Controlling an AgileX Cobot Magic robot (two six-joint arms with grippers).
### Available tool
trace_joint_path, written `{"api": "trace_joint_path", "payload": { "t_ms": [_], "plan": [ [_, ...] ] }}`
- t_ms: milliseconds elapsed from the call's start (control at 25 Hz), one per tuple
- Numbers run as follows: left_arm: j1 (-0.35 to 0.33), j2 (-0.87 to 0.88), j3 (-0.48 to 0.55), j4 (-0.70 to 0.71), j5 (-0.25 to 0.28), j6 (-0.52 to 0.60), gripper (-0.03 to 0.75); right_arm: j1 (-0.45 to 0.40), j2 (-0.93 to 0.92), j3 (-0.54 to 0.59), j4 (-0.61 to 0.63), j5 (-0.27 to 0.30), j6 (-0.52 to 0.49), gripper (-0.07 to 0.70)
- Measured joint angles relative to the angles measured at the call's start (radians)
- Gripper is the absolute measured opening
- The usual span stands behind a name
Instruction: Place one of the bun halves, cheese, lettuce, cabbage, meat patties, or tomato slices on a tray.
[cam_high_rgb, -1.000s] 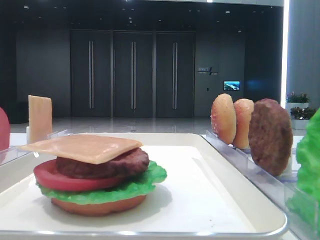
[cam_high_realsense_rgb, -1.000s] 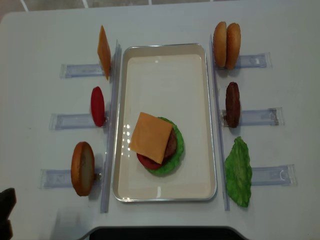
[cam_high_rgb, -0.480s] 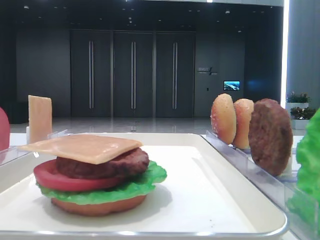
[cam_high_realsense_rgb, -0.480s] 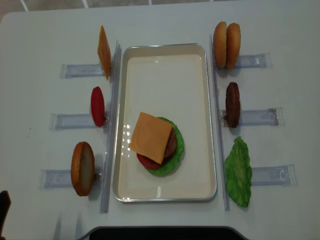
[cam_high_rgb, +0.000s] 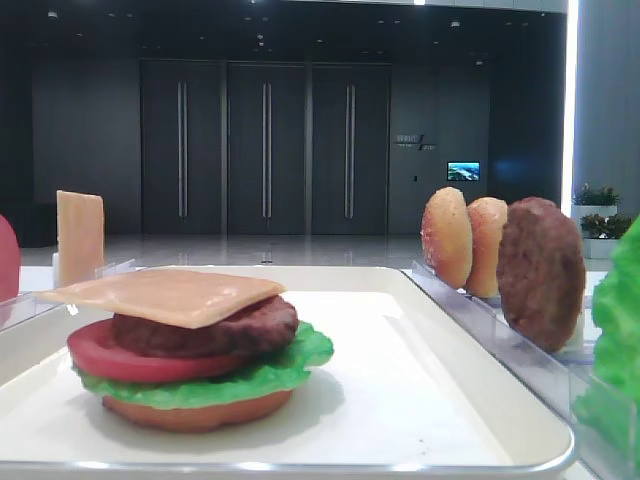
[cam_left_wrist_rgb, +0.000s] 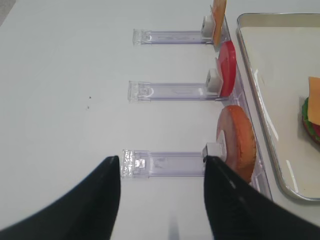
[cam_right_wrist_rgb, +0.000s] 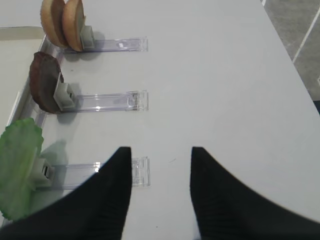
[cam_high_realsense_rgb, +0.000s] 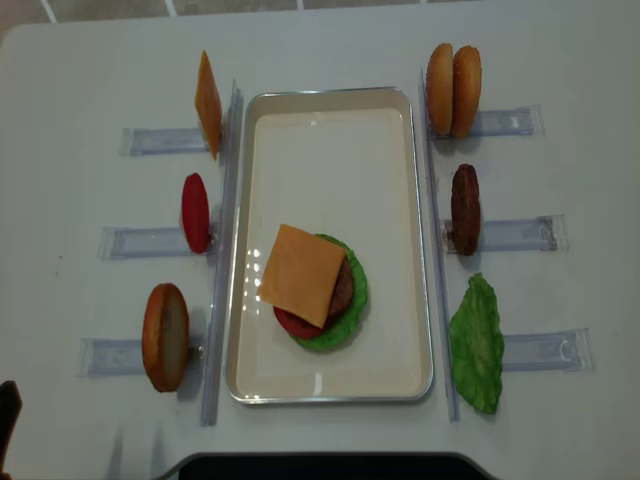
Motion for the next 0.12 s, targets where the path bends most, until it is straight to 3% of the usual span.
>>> {"api": "trace_joint_path", "payload": {
  "t_ms": [120],
  "plan": [
    [0.0,0.0,0.0,0.0,0.0,0.0,0.408,0.0,0.0,0.0,0.0,0.0,0.0,0.274]
  ]
}}
